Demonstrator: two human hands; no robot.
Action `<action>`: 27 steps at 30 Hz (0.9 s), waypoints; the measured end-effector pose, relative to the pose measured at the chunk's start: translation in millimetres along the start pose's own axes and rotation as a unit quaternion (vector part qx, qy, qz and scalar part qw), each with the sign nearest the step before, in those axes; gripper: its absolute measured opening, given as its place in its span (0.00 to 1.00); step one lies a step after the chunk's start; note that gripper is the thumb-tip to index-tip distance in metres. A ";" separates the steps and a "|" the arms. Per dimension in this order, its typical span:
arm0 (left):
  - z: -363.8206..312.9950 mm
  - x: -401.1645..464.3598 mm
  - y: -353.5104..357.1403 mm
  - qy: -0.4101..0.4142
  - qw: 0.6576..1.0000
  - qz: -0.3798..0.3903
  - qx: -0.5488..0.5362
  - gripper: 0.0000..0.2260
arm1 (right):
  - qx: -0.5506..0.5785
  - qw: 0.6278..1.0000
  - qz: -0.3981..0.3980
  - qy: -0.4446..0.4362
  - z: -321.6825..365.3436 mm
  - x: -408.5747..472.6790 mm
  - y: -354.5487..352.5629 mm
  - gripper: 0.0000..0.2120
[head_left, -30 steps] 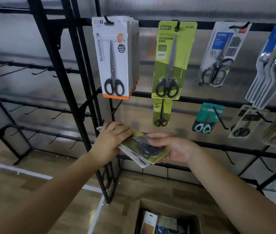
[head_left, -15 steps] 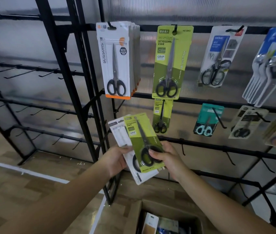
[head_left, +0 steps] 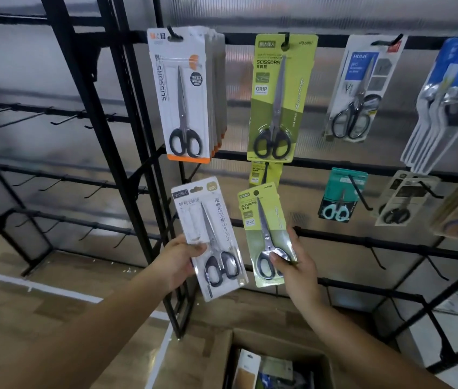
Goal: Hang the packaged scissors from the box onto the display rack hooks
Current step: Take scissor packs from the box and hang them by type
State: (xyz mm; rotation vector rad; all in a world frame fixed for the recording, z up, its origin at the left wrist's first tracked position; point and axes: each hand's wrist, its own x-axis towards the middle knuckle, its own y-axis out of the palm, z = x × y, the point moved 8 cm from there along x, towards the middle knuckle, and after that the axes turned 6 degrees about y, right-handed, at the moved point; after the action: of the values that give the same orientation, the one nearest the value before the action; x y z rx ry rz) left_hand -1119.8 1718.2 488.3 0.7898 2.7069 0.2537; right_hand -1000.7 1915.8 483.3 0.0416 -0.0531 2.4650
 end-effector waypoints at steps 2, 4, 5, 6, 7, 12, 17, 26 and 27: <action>0.2 1.1 -3.1 0.001 1.000 0.003 -0.004 0.15 | -0.011 1.000 -0.024 -0.011 -3.7 -0.1 0.1 0.30; -1.1 2.6 -7.1 0.007 1.000 0.008 -0.008 0.15 | 0.000 0.999 -0.041 -0.005 -11.2 -1.3 -0.7 0.32; -1.9 3.4 -9.2 0.012 1.000 0.011 -0.013 0.15 | 0.012 0.999 -0.044 0.004 -15.1 -2.7 -0.7 0.33; -2.7 4.2 -11.0 0.015 1.000 0.013 -0.020 0.15 | 0.025 0.998 -0.048 0.016 -19.7 -3.7 -1.3 0.33; -3.5 4.3 -12.8 0.018 0.999 0.014 -0.027 0.15 | 0.037 0.997 -0.055 0.028 -24.4 -3.6 -3.5 0.32; -5.4 1.8 -15.3 0.022 0.999 0.025 -0.034 0.14 | 0.005 0.997 -0.065 0.032 -22.8 14.2 -5.3 0.30; -11.6 1.4 -7.5 0.022 0.999 0.032 -0.010 0.12 | -0.183 0.981 -0.054 0.032 9.9 79.7 17.4 0.29; -18.3 1.1 2.3 0.040 0.999 0.032 0.003 0.12 | -0.244 0.964 0.077 0.071 49.4 92.5 44.7 0.18; -19.0 0.9 1.2 0.043 0.999 0.026 0.006 0.12 | -0.207 0.970 0.102 0.072 49.3 82.3 49.0 0.20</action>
State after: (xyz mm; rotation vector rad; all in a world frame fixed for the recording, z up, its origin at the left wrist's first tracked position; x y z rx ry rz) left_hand -1126.3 1718.1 506.2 0.8740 2.7732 0.2897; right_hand -1094.7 1926.6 534.8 -0.3382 -0.5294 2.6025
